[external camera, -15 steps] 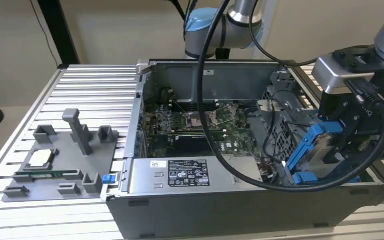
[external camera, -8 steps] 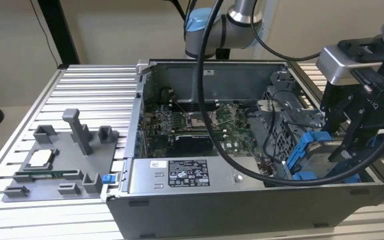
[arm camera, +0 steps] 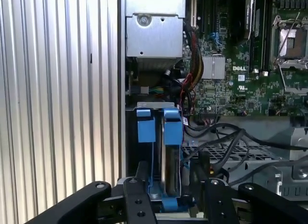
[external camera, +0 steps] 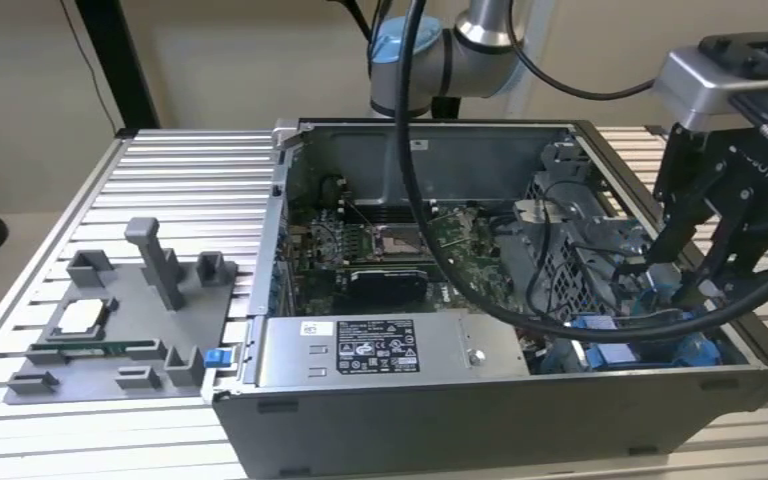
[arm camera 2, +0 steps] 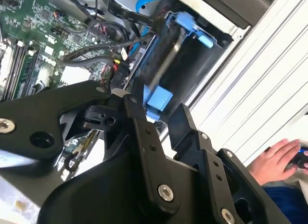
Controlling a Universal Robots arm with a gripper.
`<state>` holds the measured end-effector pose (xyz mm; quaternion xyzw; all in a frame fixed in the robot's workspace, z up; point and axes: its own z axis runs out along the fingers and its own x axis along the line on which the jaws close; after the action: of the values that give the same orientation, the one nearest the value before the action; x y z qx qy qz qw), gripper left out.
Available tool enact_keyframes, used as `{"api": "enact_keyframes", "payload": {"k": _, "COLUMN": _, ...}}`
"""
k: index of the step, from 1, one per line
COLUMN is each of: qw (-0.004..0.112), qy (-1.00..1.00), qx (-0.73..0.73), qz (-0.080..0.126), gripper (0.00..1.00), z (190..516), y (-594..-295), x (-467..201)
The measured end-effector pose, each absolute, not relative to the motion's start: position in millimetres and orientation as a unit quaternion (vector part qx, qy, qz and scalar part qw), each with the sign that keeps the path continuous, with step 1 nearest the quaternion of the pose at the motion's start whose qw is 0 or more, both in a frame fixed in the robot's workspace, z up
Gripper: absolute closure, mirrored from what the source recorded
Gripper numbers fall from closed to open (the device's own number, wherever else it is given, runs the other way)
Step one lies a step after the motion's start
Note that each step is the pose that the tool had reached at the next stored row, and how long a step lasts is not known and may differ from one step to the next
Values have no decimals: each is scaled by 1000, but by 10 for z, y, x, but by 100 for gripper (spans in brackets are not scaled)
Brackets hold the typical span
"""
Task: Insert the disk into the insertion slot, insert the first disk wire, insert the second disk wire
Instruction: 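Insert the disk into the insertion slot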
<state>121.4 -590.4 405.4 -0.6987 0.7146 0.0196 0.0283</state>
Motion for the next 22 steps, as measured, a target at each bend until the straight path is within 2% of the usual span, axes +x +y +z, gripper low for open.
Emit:
{"api": "enact_keyframes", "payload": {"k": 7, "qw": 29, "qy": 715, "qx": -699, "qz": 19, "gripper": 0, "z": 4170, "y": -5837, "x": 1210}}
{"api": "enact_keyframes", "payload": {"k": 18, "qw": 40, "qy": 714, "qx": -699, "qz": 8, "gripper": 0, "z": 4033, "y": -5691, "x": 1152}}
{"api": "enact_keyframes", "payload": {"k": 22, "qw": 40, "qy": 704, "qx": -709, "qz": 8, "gripper": 0, "z": 3983, "y": -5672, "x": 1151}}
